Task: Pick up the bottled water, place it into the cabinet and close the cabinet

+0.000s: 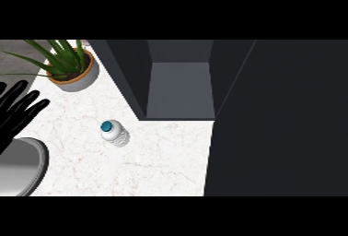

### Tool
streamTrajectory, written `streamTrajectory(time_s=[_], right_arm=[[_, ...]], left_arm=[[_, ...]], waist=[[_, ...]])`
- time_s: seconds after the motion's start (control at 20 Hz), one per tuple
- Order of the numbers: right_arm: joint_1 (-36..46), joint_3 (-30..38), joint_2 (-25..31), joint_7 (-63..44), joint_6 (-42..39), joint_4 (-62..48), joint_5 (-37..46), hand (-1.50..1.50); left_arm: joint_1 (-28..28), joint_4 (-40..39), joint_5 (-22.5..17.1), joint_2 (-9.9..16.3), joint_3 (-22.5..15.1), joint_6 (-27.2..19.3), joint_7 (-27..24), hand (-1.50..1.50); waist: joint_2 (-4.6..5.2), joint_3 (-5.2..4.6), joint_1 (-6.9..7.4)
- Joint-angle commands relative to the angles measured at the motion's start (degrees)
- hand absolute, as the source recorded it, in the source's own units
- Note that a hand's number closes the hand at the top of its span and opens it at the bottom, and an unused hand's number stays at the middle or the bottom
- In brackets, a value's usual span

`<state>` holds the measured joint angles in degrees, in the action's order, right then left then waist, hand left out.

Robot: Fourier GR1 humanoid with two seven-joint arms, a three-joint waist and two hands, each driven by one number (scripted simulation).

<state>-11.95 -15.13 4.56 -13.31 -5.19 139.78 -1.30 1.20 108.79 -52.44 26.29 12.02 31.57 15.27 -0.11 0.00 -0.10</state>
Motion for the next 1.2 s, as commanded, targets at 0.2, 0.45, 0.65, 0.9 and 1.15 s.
streamTrajectory(time_s=[0.2,0.45,0.65,0.9,1.15], right_arm=[[-0.5,-3.9,0.2,-8.7,1.6,8.7,2.7,-1.5],[-1.3,-6.4,-1.9,-3.0,3.2,3.4,4.7,-1.5],[-2.8,-9.1,-0.6,-6.4,3.9,9.0,5.2,-1.5],[3.5,-10.2,-1.5,-10.3,6.7,6.7,8.6,-1.5],[2.2,-13.8,-0.5,-9.9,7.8,7.8,10.3,-1.5]], left_arm=[[4.1,-7.1,-2.9,3.2,4.0,3.1,3.8,-1.5],[-2.1,-4.7,6.6,-0.9,2.7,9.4,0.9,-1.5],[4.7,-8.0,13.8,-4.9,-1.3,5.3,0.4,-1.5],[4.5,-14.7,19.6,-6.5,-0.9,8.5,-3.1,-1.5],[10.1,-25.4,28.9,-9.4,-1.0,8.5,-9.7,-1.5]], waist=[[0.08,-0.02,-0.32],[0.02,0.0,-0.05],[0.03,-0.01,-0.51],[0.07,-0.03,-0.22],[0.15,-0.09,-1.04]])
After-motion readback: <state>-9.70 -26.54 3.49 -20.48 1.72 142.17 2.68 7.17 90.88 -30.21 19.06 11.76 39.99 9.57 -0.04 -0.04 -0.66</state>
